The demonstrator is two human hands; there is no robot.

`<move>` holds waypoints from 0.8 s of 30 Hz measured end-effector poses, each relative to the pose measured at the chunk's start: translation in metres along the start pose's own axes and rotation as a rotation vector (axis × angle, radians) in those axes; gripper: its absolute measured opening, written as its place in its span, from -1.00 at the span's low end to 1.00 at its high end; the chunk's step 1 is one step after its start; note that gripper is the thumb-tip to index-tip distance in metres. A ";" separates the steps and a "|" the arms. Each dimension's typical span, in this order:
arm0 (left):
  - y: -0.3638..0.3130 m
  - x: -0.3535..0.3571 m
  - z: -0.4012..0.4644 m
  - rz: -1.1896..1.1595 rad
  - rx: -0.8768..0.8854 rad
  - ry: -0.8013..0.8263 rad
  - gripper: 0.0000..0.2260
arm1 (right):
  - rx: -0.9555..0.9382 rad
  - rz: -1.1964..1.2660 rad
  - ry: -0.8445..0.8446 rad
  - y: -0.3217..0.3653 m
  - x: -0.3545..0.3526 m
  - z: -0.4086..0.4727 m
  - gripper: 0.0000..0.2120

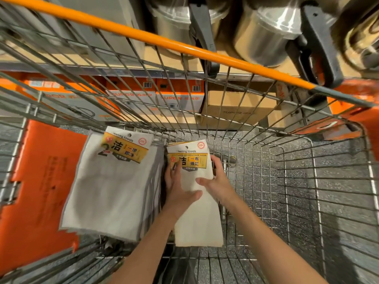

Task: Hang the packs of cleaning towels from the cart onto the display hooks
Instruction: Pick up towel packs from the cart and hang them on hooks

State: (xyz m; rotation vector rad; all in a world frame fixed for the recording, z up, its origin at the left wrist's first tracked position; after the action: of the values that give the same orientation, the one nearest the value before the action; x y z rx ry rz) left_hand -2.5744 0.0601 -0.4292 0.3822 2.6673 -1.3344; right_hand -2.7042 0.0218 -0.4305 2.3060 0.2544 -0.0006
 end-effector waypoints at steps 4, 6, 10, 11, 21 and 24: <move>-0.026 -0.002 -0.015 0.042 0.035 0.013 -0.08 | -0.051 0.012 -0.052 0.026 -0.019 -0.018 -0.32; -0.048 -0.007 -0.024 0.061 0.083 0.029 -0.12 | -0.067 0.019 -0.062 0.044 -0.030 -0.033 -0.32; -0.109 -0.031 -0.053 0.168 0.205 -0.011 -0.07 | -0.116 0.017 -0.059 0.098 -0.041 -0.080 -0.32; -0.126 -0.040 -0.063 0.174 0.240 -0.038 -0.03 | -0.131 0.022 -0.066 0.113 -0.043 -0.093 -0.32; -0.226 -0.116 -0.192 -0.014 0.538 -0.117 -0.14 | -0.276 0.022 0.019 0.233 -0.019 -0.229 -0.31; -0.244 -0.135 -0.222 -0.023 0.569 -0.187 -0.17 | -0.334 -0.052 0.032 0.260 -0.008 -0.259 -0.32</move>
State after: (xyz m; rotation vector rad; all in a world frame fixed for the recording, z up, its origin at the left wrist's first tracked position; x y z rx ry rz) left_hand -2.5162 0.0755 -0.0775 0.2625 2.1125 -2.0144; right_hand -2.6850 0.0368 -0.0646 1.9685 0.3057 0.0487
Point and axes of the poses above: each hand's wrist, its own z-axis towards the middle knuckle, its own x-axis out of the palm, y = z × x, the point moved 10 cm from there along z, towards the middle knuckle, and after that the axes turned 1 degree about x, right-handed, at the moved point
